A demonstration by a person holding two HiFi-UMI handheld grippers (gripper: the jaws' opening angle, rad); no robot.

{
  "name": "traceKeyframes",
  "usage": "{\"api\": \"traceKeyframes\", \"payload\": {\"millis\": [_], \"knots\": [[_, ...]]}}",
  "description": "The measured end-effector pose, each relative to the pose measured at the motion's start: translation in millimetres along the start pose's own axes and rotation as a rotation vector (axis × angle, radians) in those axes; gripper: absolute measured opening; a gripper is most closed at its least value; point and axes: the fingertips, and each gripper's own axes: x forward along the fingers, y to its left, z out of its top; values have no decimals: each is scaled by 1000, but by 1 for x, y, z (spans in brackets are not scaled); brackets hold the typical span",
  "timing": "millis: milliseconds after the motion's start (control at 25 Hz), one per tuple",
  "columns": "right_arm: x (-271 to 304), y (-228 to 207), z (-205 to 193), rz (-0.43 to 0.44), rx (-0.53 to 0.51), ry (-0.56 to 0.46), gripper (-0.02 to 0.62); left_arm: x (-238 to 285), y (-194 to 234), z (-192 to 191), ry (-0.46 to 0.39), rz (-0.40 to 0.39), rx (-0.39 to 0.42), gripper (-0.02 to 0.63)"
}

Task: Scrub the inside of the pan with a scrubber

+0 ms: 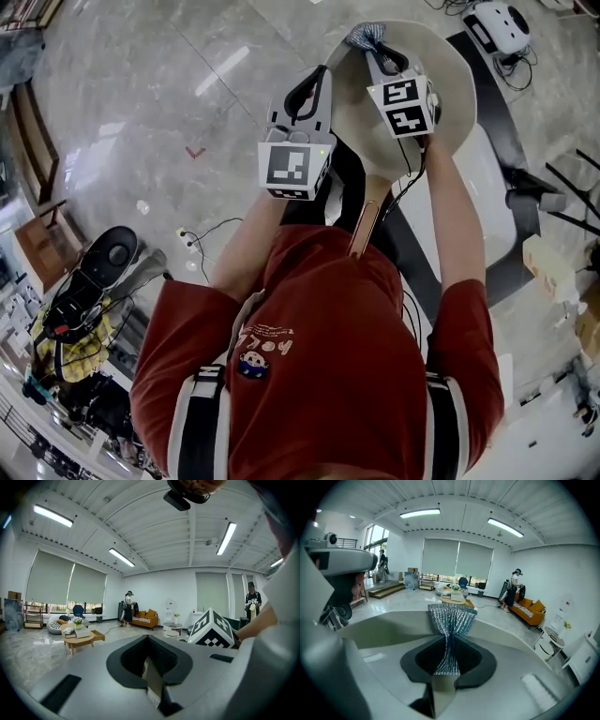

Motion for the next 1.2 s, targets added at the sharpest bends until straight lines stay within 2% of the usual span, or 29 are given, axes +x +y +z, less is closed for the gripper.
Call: {"api": "traceKeyframes", "payload": {"millis": [400, 720, 1200], "knots": [[-8, -40, -10, -201, -20, 59, 80, 3, -10, 3, -1, -31, -5, 5], [-26, -74, -28, -352, -114, 173, 78, 7, -20, 4, -6, -59, -9, 5], [-48, -87, -57, -418, -340, 476, 71, 9, -26, 0, -9, -85, -27, 6]]}}
